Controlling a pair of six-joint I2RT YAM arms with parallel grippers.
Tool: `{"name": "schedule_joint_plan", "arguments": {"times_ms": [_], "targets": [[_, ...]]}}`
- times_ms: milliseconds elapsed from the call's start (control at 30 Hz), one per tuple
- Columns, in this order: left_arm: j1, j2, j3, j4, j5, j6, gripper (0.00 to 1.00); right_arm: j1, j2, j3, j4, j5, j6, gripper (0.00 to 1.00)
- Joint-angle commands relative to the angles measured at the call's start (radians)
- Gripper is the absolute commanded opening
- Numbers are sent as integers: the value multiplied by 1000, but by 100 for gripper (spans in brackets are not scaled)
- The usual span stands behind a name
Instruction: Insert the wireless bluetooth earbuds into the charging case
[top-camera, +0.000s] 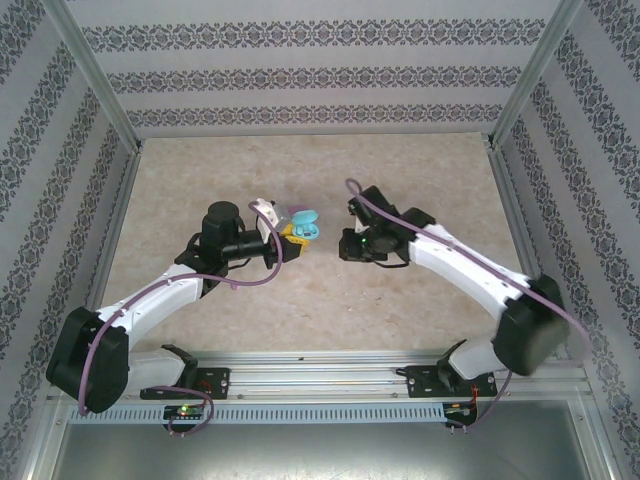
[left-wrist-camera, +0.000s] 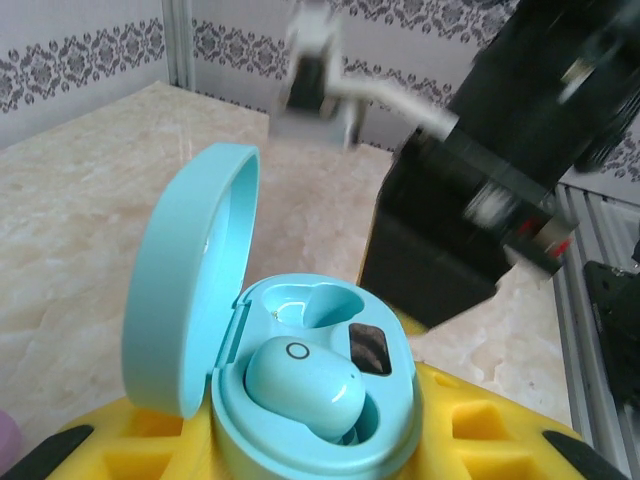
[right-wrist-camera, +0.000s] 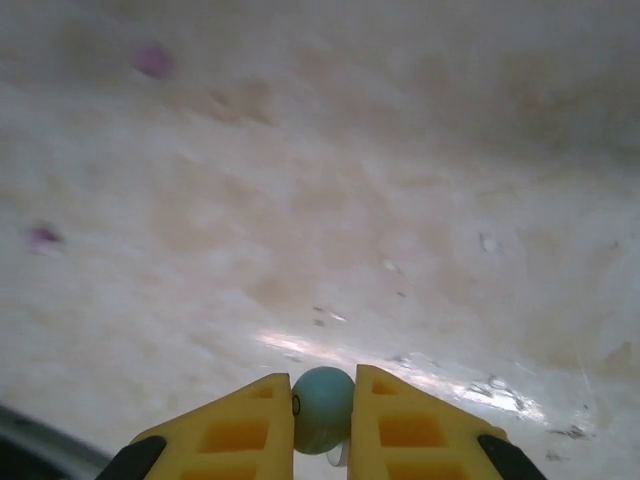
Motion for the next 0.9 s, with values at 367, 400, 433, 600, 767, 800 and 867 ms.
{"name": "schedule_joint_plan", "arguments": {"times_ms": [367,400,433,600,767,800,867], "targets": [[-16,23,24,164,116,-108,13,7,-243,-49,311,-247,-121,9],[-15,22,25,160,122,-108,13,12,-242,-47,328,-259,-124,9],[-17,22,28,155,128,-108,13,14,-244,-48,344,-265,-124,9],[-16,25,32,143,150,-115,13,30,-248,-55,421,-304,-136,9],[-17,36,39,142,167,-119,13,34,-246,-56,438,-316,-164,9],[-17,37,38,145,166,-119,13,34,-244,-55,436,-315,-169,9],[-17,39,33,153,164,-121,13,34,-240,-50,430,-315,-180,9]]}}
